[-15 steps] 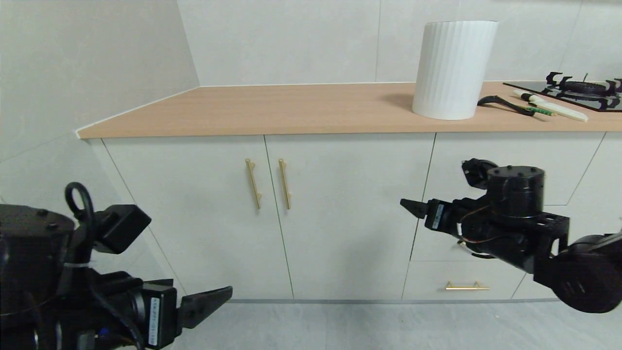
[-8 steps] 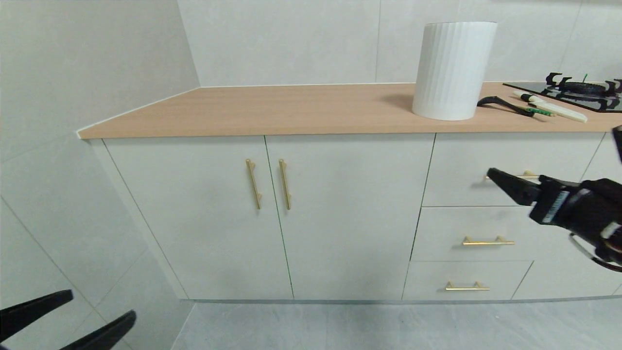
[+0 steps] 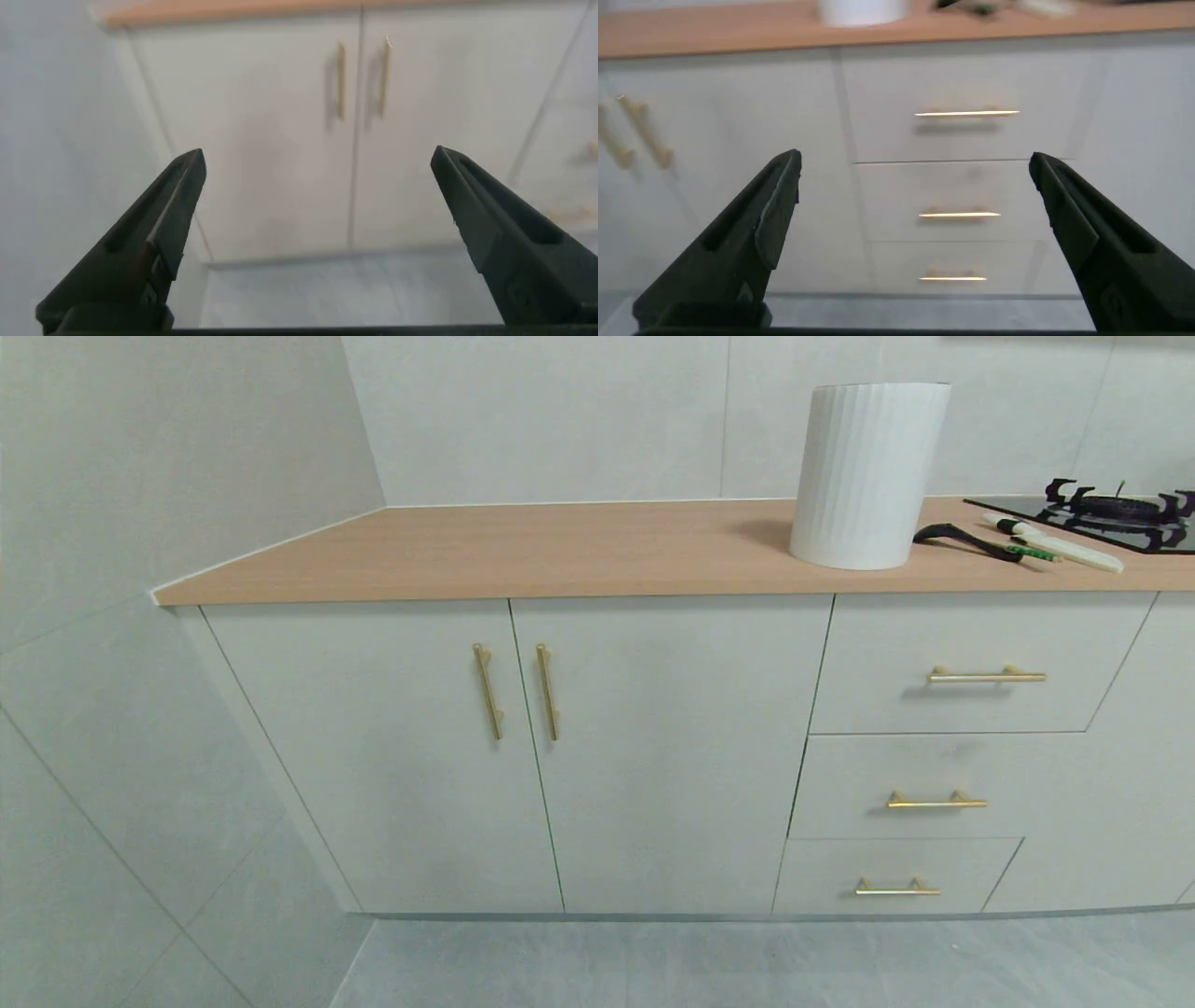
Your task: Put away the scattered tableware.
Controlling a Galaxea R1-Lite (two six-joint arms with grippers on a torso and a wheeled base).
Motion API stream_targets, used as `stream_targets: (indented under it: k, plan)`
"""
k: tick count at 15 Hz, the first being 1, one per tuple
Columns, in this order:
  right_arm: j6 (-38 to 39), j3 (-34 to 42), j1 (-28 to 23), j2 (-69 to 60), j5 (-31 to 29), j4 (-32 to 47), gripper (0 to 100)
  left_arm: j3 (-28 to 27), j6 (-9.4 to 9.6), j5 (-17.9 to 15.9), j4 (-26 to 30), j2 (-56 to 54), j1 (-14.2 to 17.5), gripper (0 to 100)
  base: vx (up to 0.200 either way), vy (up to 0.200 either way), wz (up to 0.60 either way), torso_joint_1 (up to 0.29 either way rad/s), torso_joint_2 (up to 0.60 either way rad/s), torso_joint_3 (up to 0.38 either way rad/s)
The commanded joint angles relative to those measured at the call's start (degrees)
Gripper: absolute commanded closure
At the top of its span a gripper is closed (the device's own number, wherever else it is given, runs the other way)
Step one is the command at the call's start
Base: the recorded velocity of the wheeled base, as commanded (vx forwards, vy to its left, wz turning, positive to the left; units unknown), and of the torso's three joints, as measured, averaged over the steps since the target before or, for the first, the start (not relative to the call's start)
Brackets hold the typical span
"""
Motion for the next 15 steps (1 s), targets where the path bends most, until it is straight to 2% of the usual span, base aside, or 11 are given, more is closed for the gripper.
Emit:
stream_targets:
  k: [1,3,4,5,6,8,10,12,13,14,15]
  plan:
    - [-1.0,-0.5,-5.7,-17.1,-0.1,9.7,0,0.0,0.08,0.4,0.1,-5.0,2.2,0,0.0,0.0,0.0,0.0,0.0,0.0]
    - [1.6,0.5,-9.5,-19.0,-0.8,11.6,0,-0.3,-0.1,3.3,-0.1,-5.0,4.1,0,0.0,0.0,0.0,0.0,0.0,0.0]
    - [2.9,1.6,-12.0,-20.9,0.1,11.9,0,-0.2,-0.01,3.9,-0.4,-5.2,6.1,0,0.0,0.0,0.0,0.0,0.0,0.0]
    - [2.9,3.7,-13.2,-24.1,2.0,13.1,0,0.3,0.34,3.0,0.1,-8.2,9.4,0,0.0,0.0,0.0,0.0,0.0,0.0]
    - [3.0,5.3,-13.2,-24.2,2.1,13.1,0,1.5,1.84,0.8,0.6,-10.3,10.2,0,0.0,0.0,0.0,0.0,0.0,0.0]
    - [3.3,8.9,-13.2,-24.2,3.4,13.0,0,4.4,2.19,-0.4,0.8,-10.3,10.4,0,0.0,0.0,0.0,0.0,0.0,0.0]
    - [3.3,12.8,-13.2,-24.2,9.5,12.8,0,9.5,2.45,-2.2,0.2,-10.3,10.4,0,0.0,0.0,0.0,0.0,0.0,0.0]
    - [3.1,16.7,-13.2,-24.2,11.3,9.3,0,17.8,2.63,-2.6,-7.5,-10.3,10.4,0,0.0,0.0,0.0,0.0,0.0,0.0]
    - [3.1,16.8,-13.2,-24.2,11.3,9.1,0,18.1,2.63,-2.6,-7.8,-10.3,10.4,0,0.0,0.0,0.0,0.0,0.0,0.0]
    - [2.0,20.0,-13.2,-24.2,15.2,6.4,0,23.9,2.89,-5.5,-14.9,-10.3,10.4,0,0.0,0.0,0.0,0.0,0.0,0.0]
    - [1.4,20.0,-13.2,-24.2,15.8,7.1,0,24.0,2.8,-6.9,-14.4,-10.3,10.4,0,0.0,0.0,0.0,0.0,0.0,0.0]
